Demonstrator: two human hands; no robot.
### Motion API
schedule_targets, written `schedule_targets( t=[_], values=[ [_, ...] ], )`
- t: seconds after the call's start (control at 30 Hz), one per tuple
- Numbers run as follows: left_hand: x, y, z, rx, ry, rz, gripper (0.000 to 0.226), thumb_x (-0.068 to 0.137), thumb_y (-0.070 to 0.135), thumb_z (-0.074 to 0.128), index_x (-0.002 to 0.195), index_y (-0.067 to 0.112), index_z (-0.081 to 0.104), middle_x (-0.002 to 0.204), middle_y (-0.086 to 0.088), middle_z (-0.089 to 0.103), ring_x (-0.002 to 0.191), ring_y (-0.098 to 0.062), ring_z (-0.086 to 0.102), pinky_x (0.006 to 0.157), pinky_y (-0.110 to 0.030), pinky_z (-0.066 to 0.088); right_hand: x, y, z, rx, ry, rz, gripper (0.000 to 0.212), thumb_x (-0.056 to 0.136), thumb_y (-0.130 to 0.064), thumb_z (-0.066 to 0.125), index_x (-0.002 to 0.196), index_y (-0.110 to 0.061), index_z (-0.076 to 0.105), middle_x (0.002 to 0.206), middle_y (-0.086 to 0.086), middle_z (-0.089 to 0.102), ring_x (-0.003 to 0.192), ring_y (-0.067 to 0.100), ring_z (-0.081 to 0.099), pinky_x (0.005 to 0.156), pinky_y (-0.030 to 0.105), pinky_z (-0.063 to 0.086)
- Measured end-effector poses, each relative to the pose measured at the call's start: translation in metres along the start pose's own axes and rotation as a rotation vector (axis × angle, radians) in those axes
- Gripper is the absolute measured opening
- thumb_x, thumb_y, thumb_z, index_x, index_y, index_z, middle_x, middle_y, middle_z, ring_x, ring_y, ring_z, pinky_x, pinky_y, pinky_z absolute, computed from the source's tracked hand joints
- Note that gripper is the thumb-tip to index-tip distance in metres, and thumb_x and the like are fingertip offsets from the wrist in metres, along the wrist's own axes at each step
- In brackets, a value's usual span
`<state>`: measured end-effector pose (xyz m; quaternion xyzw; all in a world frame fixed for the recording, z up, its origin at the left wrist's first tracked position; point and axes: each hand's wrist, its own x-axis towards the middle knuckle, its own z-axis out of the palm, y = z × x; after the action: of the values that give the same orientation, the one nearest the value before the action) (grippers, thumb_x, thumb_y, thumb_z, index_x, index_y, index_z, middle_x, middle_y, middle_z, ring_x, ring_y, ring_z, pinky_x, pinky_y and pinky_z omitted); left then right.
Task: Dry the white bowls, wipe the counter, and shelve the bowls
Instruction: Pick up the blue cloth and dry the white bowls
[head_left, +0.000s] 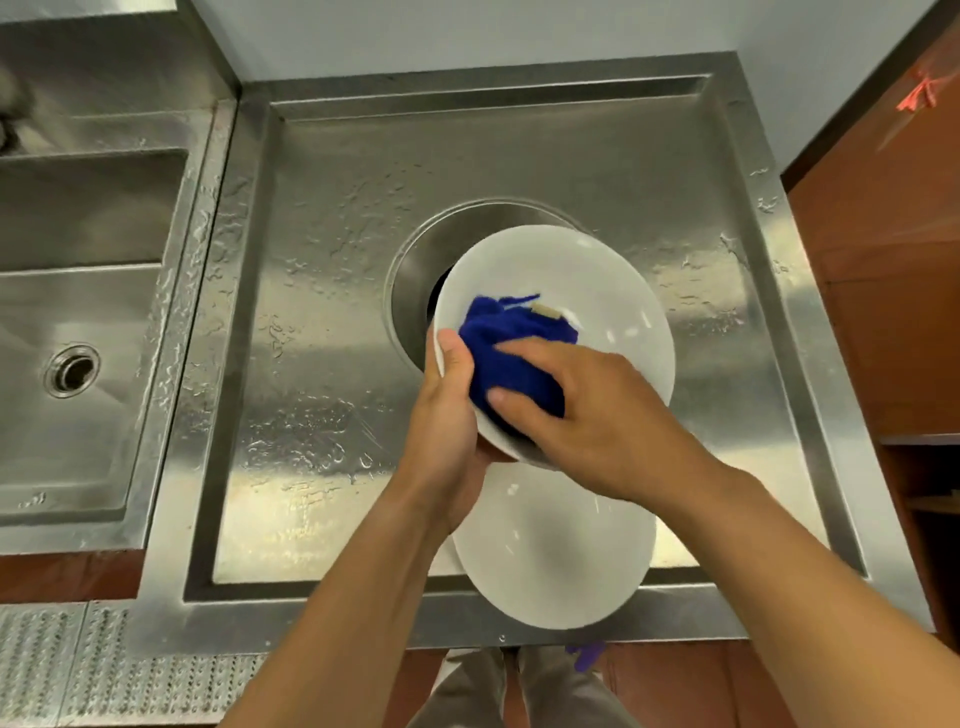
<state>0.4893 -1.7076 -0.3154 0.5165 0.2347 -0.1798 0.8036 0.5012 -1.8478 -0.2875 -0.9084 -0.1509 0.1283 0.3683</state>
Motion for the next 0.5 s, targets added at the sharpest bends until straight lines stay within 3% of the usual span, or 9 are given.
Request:
schedule_targets(
  t=[0.13, 0.23, 0.3, 0.37, 0.43, 0.5],
  values=[
    [-0.006, 0.002, -0.003, -0.038, -0.004, 0.002, 0.058, 0.101, 0.066, 0.031, 0.144, 0.036, 0.056, 0.127, -0.001, 0.078, 0.11, -0.02, 0.078, 0.074, -0.034, 0.065, -0.008, 0.014, -0.025, -0.563, -0.1, 0.016, 0.033, 0.085, -0.056, 0.052, 0.112, -0.041, 0.065, 0.1, -0.014, 0.061, 0.085, 0.011, 0.048, 0.072, 0.03, 0.037],
    [-0.013, -0.003, -0.002, -0.034, -0.017, 0.021, 0.062, 0.088, 0.069, 0.044, 0.143, 0.044, 0.055, 0.128, 0.006, 0.078, 0.109, -0.015, 0.078, 0.072, -0.033, 0.065, 0.006, 0.023, -0.033, -0.638, 0.078, 0.193, 0.026, 0.087, -0.039, 0.064, 0.109, -0.023, 0.065, 0.107, 0.001, 0.056, 0.091, 0.022, 0.051, 0.067, 0.032, 0.038],
    [-0.016, -0.007, 0.002, -0.024, -0.028, 0.018, 0.063, 0.087, 0.069, 0.044, 0.145, 0.045, 0.053, 0.132, 0.007, 0.076, 0.114, -0.016, 0.077, 0.073, -0.035, 0.065, 0.023, 0.02, -0.026, -0.505, 0.256, 0.238, 0.026, 0.091, -0.029, 0.065, 0.111, -0.014, 0.061, 0.114, 0.009, 0.053, 0.093, 0.027, 0.055, 0.068, 0.033, 0.041],
    [-0.015, -0.005, 0.007, -0.028, -0.036, -0.005, 0.066, 0.088, 0.07, 0.042, 0.147, 0.043, 0.054, 0.135, 0.006, 0.074, 0.119, -0.017, 0.074, 0.075, -0.036, 0.065, 0.037, 0.008, -0.014, -0.229, 0.329, 0.203, 0.028, 0.09, -0.026, 0.066, 0.116, -0.016, 0.06, 0.115, 0.006, 0.054, 0.09, 0.023, 0.053, 0.074, 0.03, 0.04],
    [-0.012, 0.0, 0.008, -0.052, -0.027, -0.02, 0.065, 0.094, 0.07, 0.034, 0.147, 0.039, 0.055, 0.137, 0.003, 0.073, 0.124, -0.018, 0.072, 0.079, -0.037, 0.065, 0.042, -0.008, -0.003, 0.061, 0.252, 0.147, 0.025, 0.09, -0.03, 0.063, 0.115, -0.025, 0.064, 0.11, -0.003, 0.063, 0.09, 0.016, 0.057, 0.077, 0.027, 0.044],
    [-0.009, 0.005, 0.005, -0.075, 0.006, -0.005, 0.062, 0.104, 0.066, 0.026, 0.145, 0.034, 0.058, 0.134, 0.001, 0.075, 0.122, -0.017, 0.073, 0.08, -0.035, 0.065, 0.04, -0.019, 0.0, 0.211, 0.125, 0.099, 0.012, 0.09, -0.037, 0.06, 0.1, -0.033, 0.066, 0.094, -0.013, 0.069, 0.084, 0.005, 0.061, 0.073, 0.018, 0.046]
  ],
)
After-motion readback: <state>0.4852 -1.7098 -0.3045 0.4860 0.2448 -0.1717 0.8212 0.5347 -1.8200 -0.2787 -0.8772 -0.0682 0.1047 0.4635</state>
